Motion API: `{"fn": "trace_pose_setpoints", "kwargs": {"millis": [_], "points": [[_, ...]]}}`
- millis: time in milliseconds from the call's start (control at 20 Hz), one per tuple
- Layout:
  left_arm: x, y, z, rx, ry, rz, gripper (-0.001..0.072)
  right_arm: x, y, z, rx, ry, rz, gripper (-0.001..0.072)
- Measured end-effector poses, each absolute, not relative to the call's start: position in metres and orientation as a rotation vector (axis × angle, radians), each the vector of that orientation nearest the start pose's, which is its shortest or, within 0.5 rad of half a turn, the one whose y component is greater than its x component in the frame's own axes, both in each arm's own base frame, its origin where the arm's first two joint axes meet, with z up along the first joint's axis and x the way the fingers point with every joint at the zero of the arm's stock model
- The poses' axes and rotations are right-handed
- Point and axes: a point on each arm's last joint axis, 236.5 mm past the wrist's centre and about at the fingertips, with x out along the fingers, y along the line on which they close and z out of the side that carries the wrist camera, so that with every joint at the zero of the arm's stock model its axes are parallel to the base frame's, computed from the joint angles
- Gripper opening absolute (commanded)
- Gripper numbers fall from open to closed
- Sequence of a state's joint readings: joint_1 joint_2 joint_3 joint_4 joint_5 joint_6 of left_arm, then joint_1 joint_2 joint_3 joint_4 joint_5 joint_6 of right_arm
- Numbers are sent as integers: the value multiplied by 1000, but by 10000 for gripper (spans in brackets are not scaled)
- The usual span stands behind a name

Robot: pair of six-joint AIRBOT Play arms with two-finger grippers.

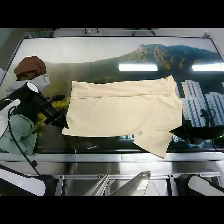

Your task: Fold the shirts.

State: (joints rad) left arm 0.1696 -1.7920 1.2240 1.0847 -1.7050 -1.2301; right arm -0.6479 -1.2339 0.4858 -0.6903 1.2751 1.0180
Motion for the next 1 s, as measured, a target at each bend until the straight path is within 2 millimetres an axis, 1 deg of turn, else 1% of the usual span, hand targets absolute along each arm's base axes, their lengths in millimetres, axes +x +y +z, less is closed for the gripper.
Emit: {"fn": "trace_pose_setpoints", "kwargs": {"millis": [150, 250, 300, 350, 400, 500, 600, 650, 700, 800, 900, 1000], "points": [[268, -55, -82, -583, 2057, -593, 19, 251, 23, -64, 1087, 1295, 270, 18], [276, -57, -69, -677, 1984, -650, 20, 260, 21, -50, 1103, 1247, 287, 18], [286, -60, -59, -736, 1917, -688, 19, 270, 19, -40, 1113, 1210, 300, 18], [299, -60, -47, -794, 1838, -720, 20, 280, 17, -31, 1117, 1170, 313, 18], [315, -57, -35, -842, 1748, -737, 21, 295, 12, -20, 1114, 1124, 326, 18], [347, -43, -15, -899, 1598, -728, 22, 323, 4, -3, 1094, 1065, 351, 19], [375, -29, 2, -916, 1491, -709, 21, 354, 1, 8, 1064, 1035, 380, 19], [387, -24, 6, -917, 1461, -698, 20, 370, 3, 10, 1048, 1029, 393, 19], [401, -21, 9, -912, 1431, -690, 18, 389, 5, 9, 1024, 1023, 401, 19], [430, -21, 9, -888, 1388, -680, 17, 428, 9, 2, 980, 1009, 405, 19], [463, -25, 4, -850, 1343, -673, 17, 465, 12, -8, 947, 991, 398, 19], [496, -31, -3, -811, 1294, -668, 17, 496, 14, -23, 927, 983, 389, 19]]}}
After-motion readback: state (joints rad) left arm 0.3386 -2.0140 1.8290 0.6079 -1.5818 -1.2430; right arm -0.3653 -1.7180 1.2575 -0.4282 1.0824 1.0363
